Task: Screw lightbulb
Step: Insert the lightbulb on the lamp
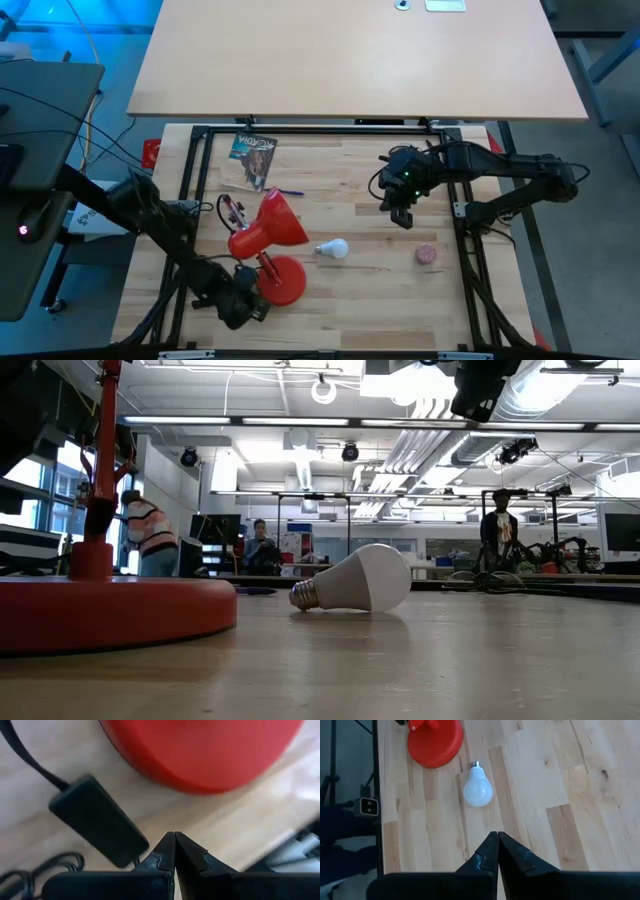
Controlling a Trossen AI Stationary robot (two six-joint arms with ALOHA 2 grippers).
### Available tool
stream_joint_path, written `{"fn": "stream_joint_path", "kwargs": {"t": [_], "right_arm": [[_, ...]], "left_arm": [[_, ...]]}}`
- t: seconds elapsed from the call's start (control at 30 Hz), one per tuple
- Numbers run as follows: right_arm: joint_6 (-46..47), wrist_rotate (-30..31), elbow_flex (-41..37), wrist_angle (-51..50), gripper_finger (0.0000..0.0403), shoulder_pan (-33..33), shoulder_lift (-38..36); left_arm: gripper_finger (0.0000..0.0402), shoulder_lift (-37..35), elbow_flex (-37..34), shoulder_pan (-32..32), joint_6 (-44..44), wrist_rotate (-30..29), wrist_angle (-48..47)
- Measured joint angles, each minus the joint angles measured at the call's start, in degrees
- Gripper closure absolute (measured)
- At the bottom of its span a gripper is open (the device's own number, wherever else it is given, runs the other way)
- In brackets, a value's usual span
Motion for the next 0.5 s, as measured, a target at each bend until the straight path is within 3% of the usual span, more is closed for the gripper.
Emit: {"fn": "stream_joint_path", "kwargs": {"t": [0.5], "right_arm": [[-1.7,0.2,0.0,1.4,0.0403,-0.1,0.0]], "left_arm": [[0.0402,10.3,8.7,5.3,7.4,1.7,-0.6]]}}
